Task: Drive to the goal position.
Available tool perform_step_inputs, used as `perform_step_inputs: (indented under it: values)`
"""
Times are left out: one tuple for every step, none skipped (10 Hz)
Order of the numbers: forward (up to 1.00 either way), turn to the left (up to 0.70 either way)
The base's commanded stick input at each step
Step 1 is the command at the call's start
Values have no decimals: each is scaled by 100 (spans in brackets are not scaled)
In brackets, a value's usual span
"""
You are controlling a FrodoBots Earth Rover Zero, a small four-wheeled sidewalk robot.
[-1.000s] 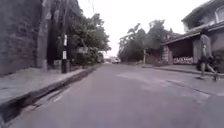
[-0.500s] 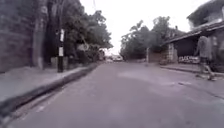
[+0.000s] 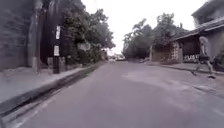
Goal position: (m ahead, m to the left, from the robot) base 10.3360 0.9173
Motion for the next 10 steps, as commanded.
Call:
perform_step_inputs:
  values:
    - [100,0]
    - [100,0]
    - [100,0]
    - [100,0]
    - [100,0]
    - [100,0]
    - [100,0]
    - [100,0]
    - [100,0]
    - [100,0]
